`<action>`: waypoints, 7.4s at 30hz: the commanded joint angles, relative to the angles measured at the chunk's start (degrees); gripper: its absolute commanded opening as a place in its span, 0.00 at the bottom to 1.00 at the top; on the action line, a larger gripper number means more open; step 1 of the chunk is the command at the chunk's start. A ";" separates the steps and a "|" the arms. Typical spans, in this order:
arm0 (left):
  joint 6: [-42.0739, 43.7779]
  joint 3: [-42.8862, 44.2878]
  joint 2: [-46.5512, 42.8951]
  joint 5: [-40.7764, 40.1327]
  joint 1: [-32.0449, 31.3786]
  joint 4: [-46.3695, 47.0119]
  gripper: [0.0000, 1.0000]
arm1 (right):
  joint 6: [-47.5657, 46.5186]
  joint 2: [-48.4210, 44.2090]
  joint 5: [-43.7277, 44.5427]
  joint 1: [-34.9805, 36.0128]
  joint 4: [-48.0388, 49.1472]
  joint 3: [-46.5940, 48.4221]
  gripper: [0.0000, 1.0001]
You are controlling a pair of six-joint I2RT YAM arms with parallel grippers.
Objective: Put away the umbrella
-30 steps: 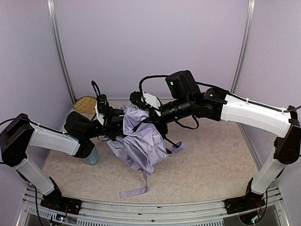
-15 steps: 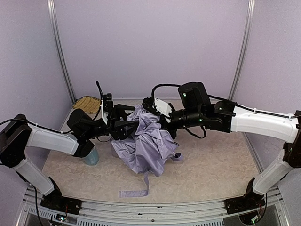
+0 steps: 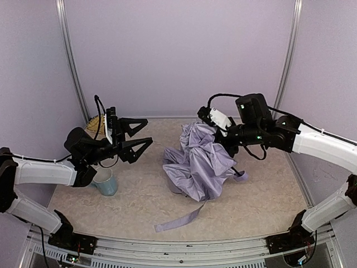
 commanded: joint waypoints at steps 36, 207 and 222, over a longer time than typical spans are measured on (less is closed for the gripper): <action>16.94 15.62 33.08 -13.31 -18.51 -10.30 0.00 | 4.73 -8.57 15.53 -2.42 -0.83 20.13 0.00; 40.20 -13.64 -3.16 -44.93 -47.47 -24.76 0.93 | 5.82 41.00 -32.57 11.49 -5.15 3.17 0.00; 35.85 -13.04 -2.38 -40.09 -41.90 -25.47 0.00 | 10.07 36.24 -27.72 11.29 -3.42 6.63 0.31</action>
